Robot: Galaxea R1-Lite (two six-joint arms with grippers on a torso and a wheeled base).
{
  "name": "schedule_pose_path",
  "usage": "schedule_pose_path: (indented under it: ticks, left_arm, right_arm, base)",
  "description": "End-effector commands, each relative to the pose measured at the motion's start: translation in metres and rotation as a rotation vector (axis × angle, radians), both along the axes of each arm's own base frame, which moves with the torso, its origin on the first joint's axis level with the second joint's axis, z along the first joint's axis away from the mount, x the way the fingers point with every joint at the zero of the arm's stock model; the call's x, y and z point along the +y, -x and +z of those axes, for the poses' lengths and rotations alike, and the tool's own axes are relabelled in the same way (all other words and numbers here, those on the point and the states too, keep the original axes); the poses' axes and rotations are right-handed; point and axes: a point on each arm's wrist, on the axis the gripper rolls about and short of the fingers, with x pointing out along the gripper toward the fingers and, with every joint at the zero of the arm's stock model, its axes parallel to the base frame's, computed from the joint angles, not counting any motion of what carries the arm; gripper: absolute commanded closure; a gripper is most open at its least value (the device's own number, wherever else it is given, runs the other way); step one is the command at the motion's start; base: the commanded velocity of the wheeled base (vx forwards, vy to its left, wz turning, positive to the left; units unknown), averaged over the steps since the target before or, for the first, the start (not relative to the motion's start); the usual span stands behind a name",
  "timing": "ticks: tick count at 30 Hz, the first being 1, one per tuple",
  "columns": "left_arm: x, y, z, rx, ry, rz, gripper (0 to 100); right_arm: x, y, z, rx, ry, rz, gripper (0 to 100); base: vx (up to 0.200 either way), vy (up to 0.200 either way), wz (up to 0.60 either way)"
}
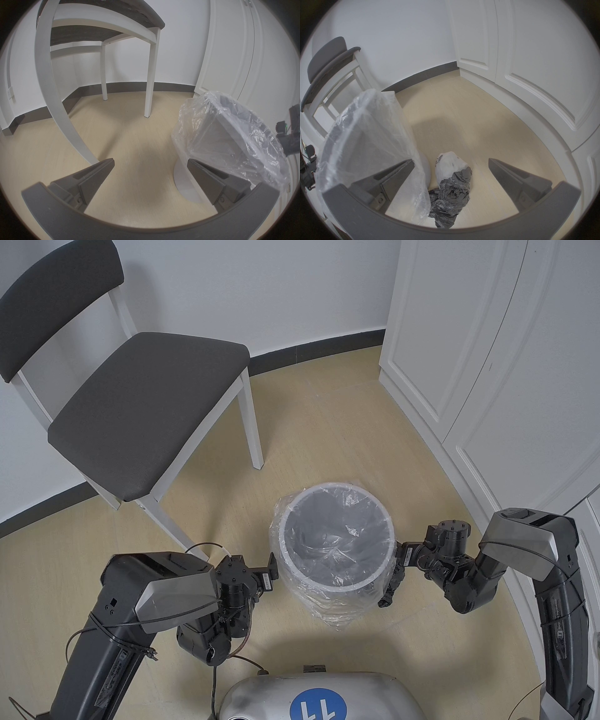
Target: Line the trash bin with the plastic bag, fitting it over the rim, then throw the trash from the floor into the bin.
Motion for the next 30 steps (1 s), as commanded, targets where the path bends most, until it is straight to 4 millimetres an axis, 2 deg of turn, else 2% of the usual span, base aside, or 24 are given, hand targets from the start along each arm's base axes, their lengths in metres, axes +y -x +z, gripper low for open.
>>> schedule_pose_path:
  ticks: [1,5,10,15,17,22,25,30]
  left_arm:
    - [0.000,0.000,0.000,0.001,0.000,-0.001,0]
    - [0.000,0.000,0.000,0.001,0.000,-0.001,0]
    - [0.000,0.000,0.000,0.001,0.000,-0.001,0]
    - [-0.001,0.000,0.003,-0.006,0.005,0.000,0]
    - [0.000,-0.001,0.010,-0.017,0.011,0.003,0]
    - [0.002,-0.002,0.030,-0.049,0.033,0.005,0]
    - [0.005,-0.002,0.036,-0.056,0.044,0.012,0]
    - [0.005,0.003,0.038,-0.044,0.067,0.011,0]
  right_arm:
    - [0.000,-0.006,-0.028,0.034,-0.009,-0.006,0]
    - [0.001,-0.009,-0.033,0.034,-0.030,-0.014,0]
    - [0.003,-0.010,-0.024,0.011,-0.069,-0.018,0]
    - [0.004,0.000,0.007,-0.011,-0.072,-0.008,0]
    - [0.002,0.014,0.028,-0.012,-0.067,0.009,0]
    - [-0.003,0.034,0.058,-0.040,-0.006,0.031,0]
    - [-0.004,0.042,0.064,-0.041,0.027,0.040,0]
    - [-0.017,0.038,0.071,-0.064,0.039,0.012,0]
  base:
    - [0.000,0.000,0.00]
    - [0.000,0.000,0.00]
    - [0.000,0.000,0.00]
    - [0.000,0.000,0.00]
    - [0.000,0.000,0.00]
    - [0.000,0.000,0.00]
    - [0.000,0.000,0.00]
    - [0.000,0.000,0.00]
